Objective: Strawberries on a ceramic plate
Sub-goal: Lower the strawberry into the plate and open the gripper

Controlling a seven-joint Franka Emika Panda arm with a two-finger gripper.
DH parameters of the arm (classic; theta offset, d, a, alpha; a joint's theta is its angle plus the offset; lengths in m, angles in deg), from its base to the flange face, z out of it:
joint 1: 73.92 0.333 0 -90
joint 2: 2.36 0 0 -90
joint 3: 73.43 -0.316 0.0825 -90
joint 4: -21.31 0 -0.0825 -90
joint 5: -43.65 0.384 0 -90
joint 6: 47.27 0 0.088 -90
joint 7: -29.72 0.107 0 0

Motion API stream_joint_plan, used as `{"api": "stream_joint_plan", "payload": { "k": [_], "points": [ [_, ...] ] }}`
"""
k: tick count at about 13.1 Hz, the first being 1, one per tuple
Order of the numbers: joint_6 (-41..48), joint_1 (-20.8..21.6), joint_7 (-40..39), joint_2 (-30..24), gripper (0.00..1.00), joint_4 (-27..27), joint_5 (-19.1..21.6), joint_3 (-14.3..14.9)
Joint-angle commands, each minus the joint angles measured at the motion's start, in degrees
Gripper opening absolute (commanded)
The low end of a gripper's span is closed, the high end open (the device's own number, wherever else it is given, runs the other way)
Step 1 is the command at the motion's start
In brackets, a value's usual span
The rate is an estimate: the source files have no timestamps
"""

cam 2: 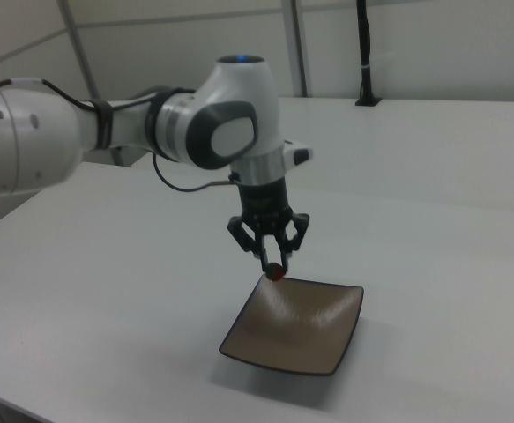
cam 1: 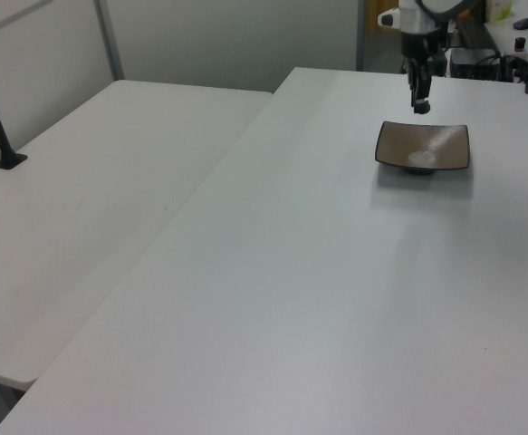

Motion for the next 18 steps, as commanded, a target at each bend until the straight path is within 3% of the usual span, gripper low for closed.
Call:
{"api": "stream_joint_plan", "payload": {
  "k": [1,5,12,13,14,17,18],
  "points": [
    [-6.2,-0.6,-0.7,1.0,0.10,-2.6,-0.9,-0.2],
    [-7.7,-0.7,-0.6,3.9,0.10,-3.5,-1.1,-0.2],
    [-15.0,-1.4,-0.6,4.4,0.12,-9.8,-2.4,-0.2],
    [-15.0,-1.4,-0.6,4.7,0.21,-9.8,-2.4,-0.2],
    [-14.9,-1.4,-0.6,4.9,0.37,-9.7,-2.4,-0.2],
    [-14.7,-1.4,-0.1,4.5,0.96,-9.7,-2.4,-0.2],
    [-14.4,-1.3,0.2,4.0,1.00,-9.6,-2.4,-0.2]
  ]
}}
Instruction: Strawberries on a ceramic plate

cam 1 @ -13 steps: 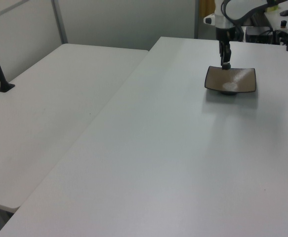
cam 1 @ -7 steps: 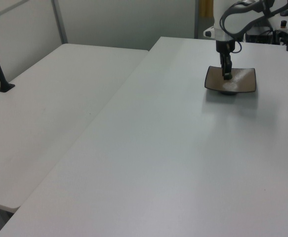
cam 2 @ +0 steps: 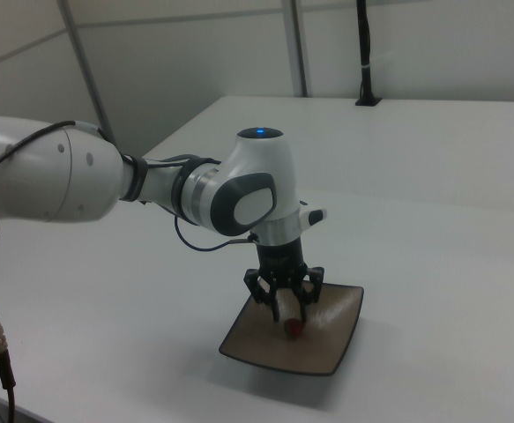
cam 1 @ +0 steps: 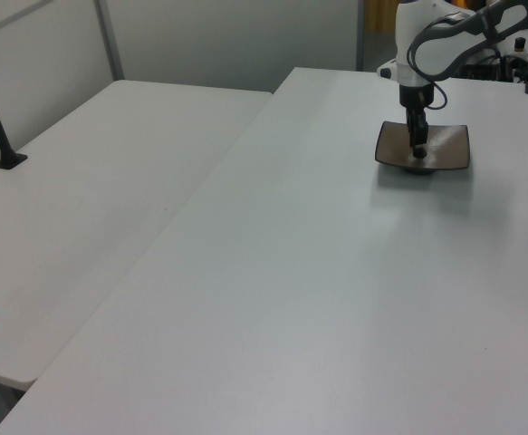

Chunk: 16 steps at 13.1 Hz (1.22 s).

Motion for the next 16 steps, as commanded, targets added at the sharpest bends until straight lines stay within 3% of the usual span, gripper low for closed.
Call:
{"api": "stream_joint_plan", "payload": {
  "k": [1,6,11,13,16],
  "points": [
    [-0.6,-0.1,0.4,-2.3,1.00,-1.1,-0.8,-0.2],
    [6.1,-0.1,0.5,-9.4,1.00,1.3,0.2,-0.4],
    [21.2,0.6,5.9,-17.2,1.00,8.2,6.2,-0.4],
    [27.6,3.4,10.2,-18.8,1.00,12.2,6.3,-0.3],
    [28.5,8.7,18.3,-20.3,1.00,13.1,6.4,-0.4]
  ]
}}
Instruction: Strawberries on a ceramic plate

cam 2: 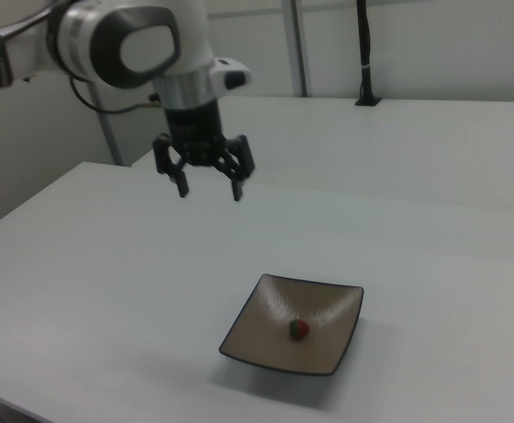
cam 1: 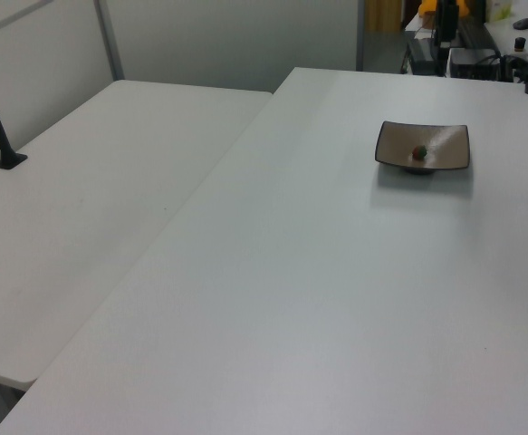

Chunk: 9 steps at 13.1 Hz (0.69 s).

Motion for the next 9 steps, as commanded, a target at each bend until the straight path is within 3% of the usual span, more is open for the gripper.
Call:
{"api": "stream_joint_plan", "payload": {
  "k": [1,6,9],
  "points": [
    [1.5,5.9,7.9,-0.6,1.00,1.3,0.6,0.4],
    [-2.3,14.5,18.6,1.3,1.00,1.2,-0.4,-0.6],
    [-5.1,14.9,23.7,2.3,1.00,1.1,-1.9,-1.0]
  ]
}}
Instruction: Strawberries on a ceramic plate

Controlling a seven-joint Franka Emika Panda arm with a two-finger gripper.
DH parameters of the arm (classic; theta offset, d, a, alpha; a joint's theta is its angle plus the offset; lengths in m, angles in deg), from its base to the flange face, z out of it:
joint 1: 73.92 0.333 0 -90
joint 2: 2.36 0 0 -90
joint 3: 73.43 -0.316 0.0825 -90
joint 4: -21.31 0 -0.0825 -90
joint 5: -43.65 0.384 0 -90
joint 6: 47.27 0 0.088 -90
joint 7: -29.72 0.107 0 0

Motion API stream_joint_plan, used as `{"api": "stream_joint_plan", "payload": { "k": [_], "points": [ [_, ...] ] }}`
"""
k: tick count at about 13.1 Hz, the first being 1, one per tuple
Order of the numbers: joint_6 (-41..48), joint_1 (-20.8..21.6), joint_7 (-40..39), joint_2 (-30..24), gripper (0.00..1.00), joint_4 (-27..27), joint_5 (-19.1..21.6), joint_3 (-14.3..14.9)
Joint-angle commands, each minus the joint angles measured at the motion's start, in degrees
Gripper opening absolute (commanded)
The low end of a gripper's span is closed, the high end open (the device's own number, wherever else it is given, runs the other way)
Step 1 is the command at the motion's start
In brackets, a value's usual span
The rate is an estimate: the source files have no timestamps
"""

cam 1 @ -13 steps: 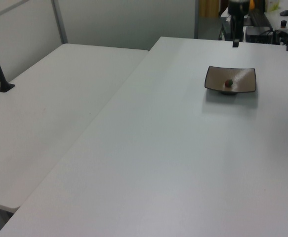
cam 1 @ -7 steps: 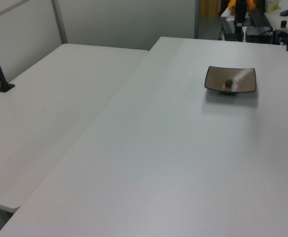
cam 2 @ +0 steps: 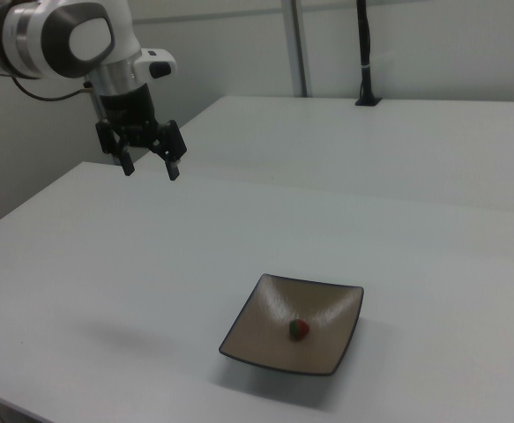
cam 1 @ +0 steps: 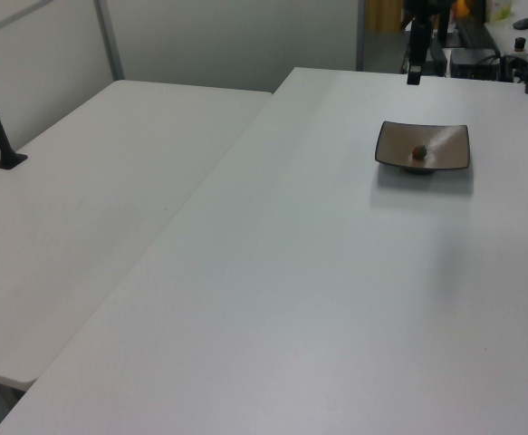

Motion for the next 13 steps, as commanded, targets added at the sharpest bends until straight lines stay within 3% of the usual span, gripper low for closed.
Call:
{"api": "stream_joint_plan", "payload": {
  "k": [1,3,13],
  "points": [
    [-2.9,0.5,4.3,1.5,1.00,0.0,-2.1,-0.8],
    [-2.9,0.6,4.0,2.3,1.00,0.0,-3.6,-1.2],
    [-2.9,0.5,4.0,2.1,1.00,0.0,-3.1,-0.5]
  ]
}}
